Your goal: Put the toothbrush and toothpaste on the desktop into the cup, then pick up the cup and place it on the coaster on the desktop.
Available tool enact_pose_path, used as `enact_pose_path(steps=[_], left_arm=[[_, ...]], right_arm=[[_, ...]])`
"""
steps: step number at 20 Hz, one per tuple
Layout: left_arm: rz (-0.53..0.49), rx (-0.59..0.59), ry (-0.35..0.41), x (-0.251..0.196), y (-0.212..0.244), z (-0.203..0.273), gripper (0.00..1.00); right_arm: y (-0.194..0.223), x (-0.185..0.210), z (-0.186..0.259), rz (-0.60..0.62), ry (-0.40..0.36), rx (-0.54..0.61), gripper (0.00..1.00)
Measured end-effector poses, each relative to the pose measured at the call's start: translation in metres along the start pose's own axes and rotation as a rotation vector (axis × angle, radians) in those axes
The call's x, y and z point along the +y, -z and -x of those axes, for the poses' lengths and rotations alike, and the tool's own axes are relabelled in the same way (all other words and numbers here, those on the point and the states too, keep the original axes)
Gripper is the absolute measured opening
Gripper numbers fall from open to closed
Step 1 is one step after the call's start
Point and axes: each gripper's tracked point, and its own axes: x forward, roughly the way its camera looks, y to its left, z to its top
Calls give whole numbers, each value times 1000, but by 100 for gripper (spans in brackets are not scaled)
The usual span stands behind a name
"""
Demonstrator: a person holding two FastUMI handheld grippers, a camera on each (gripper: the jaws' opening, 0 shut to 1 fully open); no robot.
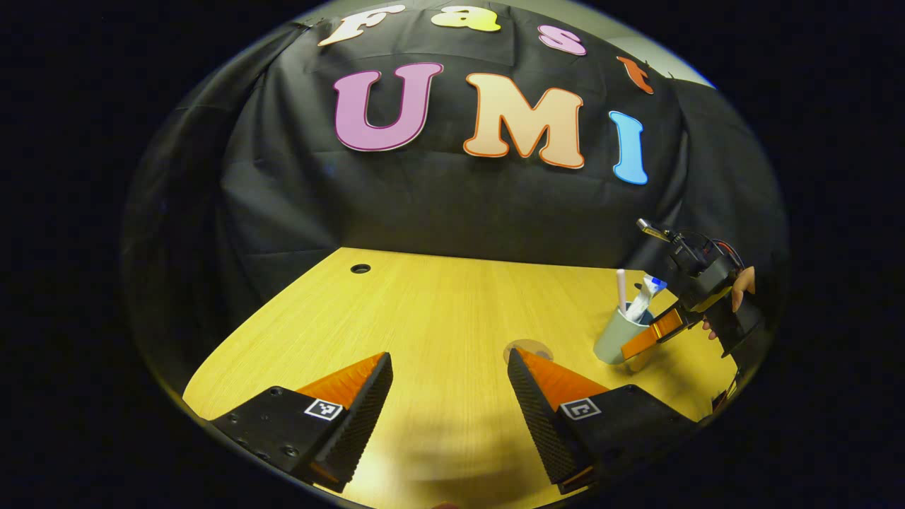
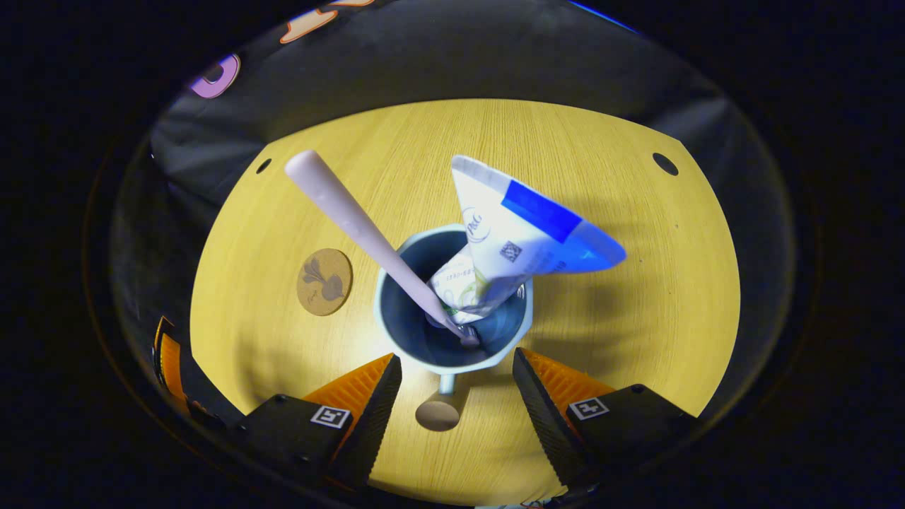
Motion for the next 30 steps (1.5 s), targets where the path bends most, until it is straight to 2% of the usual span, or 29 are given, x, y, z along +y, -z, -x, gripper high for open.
enact_pose_path(steps=[1,2,3,4,8,9,10,11,12,13,14,16,19,20,27,28,30], left_arm=[[4,3,-6,4,2,0,95],[9,3,-11,9,4,-1,95],[15,4,-16,14,5,0,95],[21,6,-20,18,4,-1,95],[33,9,-34,32,6,-5,95],[37,13,-35,35,8,-5,95],[41,18,-36,37,9,-6,95],[44,22,-37,39,10,-7,95],[46,25,-37,41,11,-8,95],[49,27,-37,42,11,-8,95],[49,28,-37,44,10,-9,95],[43,31,-33,46,11,-12,95],[35,39,-21,47,11,-16,95],[34,43,-17,47,12,-18,95],[48,51,-1,55,13,-22,95],[51,51,-5,58,13,-22,95],[58,50,-10,64,14,-22,95]], right_arm=[[0,-2,-4,13,17,12,95],[0,-5,-7,27,37,22,84],[0,-7,-10,41,52,31,84],[2,-9,-13,52,64,47,88],[10,-8,-23,73,80,101,70],[12,-8,-26,82,91,110,69],[14,-10,-28,100,105,119,50],[11,-9,-24,112,103,118,43],[14,-9,-28,118,96,119,29],[14,-9,-27,119,94,116,34],[12,-8,-27,121,89,106,29],[9,1,-26,126,73,82,33],[6,25,-24,111,16,60,30],[4,34,-22,112,6,50,33],[-16,114,-15,165,-89,17,33],[-17,125,-15,172,-99,18,29],[-22,142,-18,198,-93,16,33]])
